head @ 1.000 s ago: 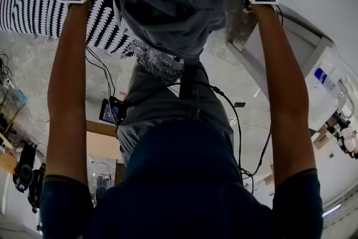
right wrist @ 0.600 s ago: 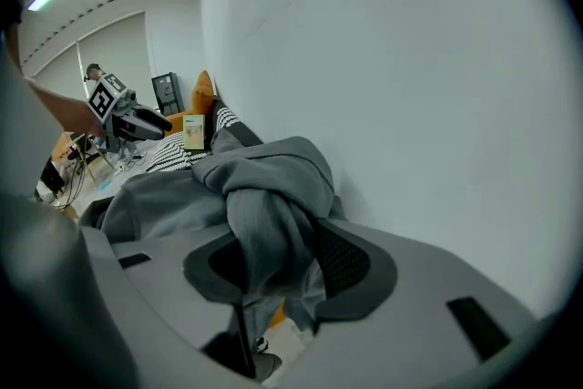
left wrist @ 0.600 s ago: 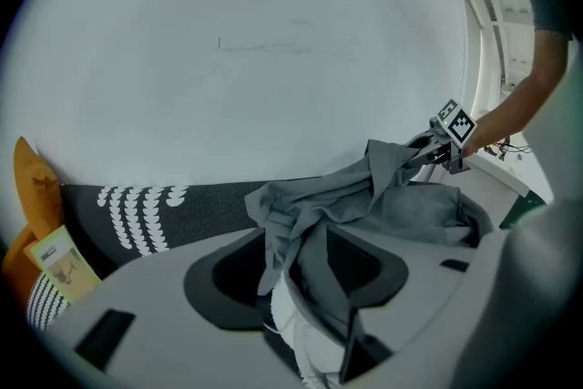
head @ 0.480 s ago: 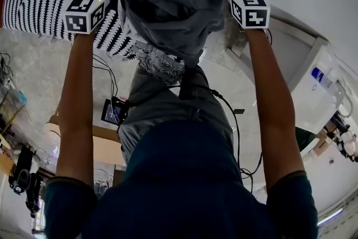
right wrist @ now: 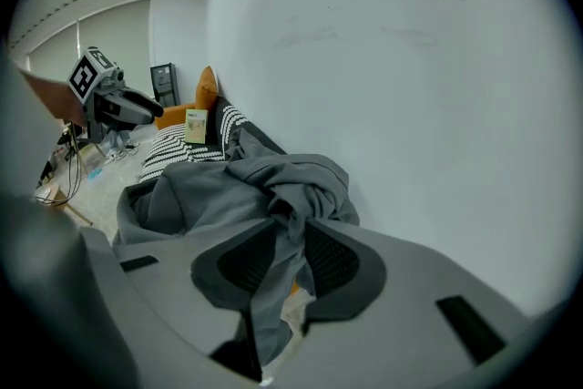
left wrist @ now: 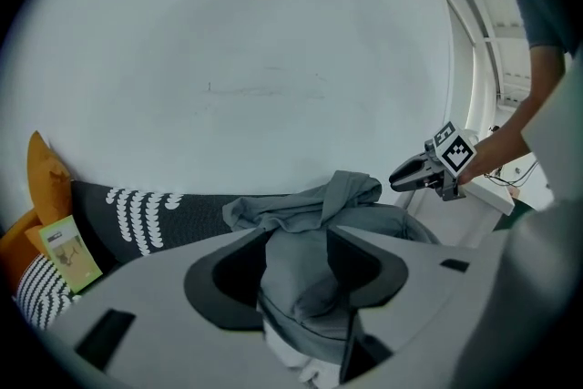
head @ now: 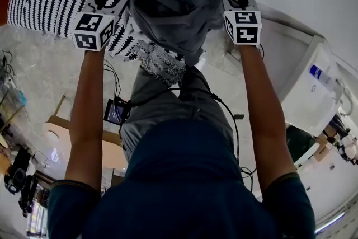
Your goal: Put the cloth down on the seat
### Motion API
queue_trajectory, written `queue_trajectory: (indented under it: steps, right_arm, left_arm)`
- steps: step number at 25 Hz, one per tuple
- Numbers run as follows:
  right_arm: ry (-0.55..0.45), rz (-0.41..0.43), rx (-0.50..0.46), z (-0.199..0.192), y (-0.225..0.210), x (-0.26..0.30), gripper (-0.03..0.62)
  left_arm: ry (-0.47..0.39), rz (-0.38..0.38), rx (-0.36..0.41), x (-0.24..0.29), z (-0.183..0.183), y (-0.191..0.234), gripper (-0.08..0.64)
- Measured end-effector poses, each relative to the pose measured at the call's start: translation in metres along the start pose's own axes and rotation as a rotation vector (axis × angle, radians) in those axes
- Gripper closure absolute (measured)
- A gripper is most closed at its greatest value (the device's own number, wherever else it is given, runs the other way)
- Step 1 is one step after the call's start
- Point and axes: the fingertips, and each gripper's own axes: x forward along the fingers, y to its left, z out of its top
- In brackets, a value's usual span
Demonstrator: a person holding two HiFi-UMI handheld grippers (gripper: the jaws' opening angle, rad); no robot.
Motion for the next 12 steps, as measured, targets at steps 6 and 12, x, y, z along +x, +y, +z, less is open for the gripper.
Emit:
queue_trajectory:
  steps: [6, 12]
  right_arm:
    - [-0.025, 0.005, -0.007, -0.004, 0.018, -0.032, 0.494]
    - [-0.055, 0.026, -0.026, -0.001, 0.042, -0.061, 0.503]
  left_arm:
    - [-0.042, 0.016, -0.013, -0.033, 0.009, -0.019, 0.351]
    - [-0.088, 0.044, -0.013, -0.069, 0.022, -0.033, 0.351]
